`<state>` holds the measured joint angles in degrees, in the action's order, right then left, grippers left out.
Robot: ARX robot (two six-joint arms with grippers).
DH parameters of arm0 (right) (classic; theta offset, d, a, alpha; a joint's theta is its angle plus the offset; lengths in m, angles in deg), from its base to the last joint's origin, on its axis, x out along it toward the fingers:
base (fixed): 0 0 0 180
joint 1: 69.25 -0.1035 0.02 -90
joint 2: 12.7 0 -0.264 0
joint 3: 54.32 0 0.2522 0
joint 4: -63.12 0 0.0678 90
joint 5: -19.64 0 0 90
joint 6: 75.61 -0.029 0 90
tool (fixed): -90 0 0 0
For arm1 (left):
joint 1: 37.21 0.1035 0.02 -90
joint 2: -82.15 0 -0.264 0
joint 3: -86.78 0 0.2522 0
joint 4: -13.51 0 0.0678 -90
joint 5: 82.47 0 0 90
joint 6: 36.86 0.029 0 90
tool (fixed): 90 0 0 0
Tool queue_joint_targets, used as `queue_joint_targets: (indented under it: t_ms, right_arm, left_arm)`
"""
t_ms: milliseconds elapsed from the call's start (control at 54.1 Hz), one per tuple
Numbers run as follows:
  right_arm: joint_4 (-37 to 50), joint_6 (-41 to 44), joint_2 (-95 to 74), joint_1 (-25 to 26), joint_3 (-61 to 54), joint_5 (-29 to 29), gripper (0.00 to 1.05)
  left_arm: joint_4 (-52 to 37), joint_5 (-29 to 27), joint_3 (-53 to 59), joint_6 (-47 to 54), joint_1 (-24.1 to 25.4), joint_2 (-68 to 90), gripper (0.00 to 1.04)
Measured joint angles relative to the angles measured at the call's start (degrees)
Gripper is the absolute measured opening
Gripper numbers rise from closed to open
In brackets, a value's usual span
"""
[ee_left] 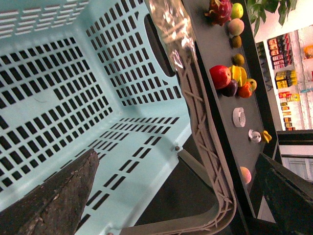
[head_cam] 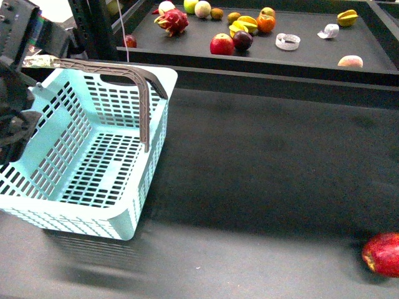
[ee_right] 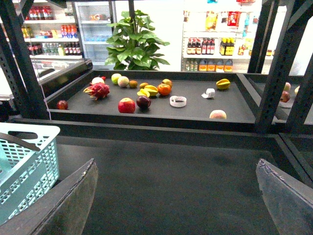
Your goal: Pick mango with right arm and hold basket with left
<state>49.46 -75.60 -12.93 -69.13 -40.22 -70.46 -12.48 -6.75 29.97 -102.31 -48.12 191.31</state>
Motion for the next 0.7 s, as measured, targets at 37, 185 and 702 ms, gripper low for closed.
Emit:
queue_joint_targets:
  t_ms: [37,185,702]
  right_arm:
    - [0.0,0.0,0.0,0.0,0.0,0.0,0.96]
    - [0.0,0.0,0.0,0.0,0.0,0.0,0.96]
    - [0.0,0.0,0.0,0.0,0.0,0.0,0.96]
  left_arm:
    - [0.4,0.2,-1.5,-0.6,-0.5,1.2,0.97]
    - [1.9,0.9,-7.7,-2.4,-2.4,5.7,0.97]
    - [5.1,2.4,-23.3,-4.2,1.0,17.6,0.67]
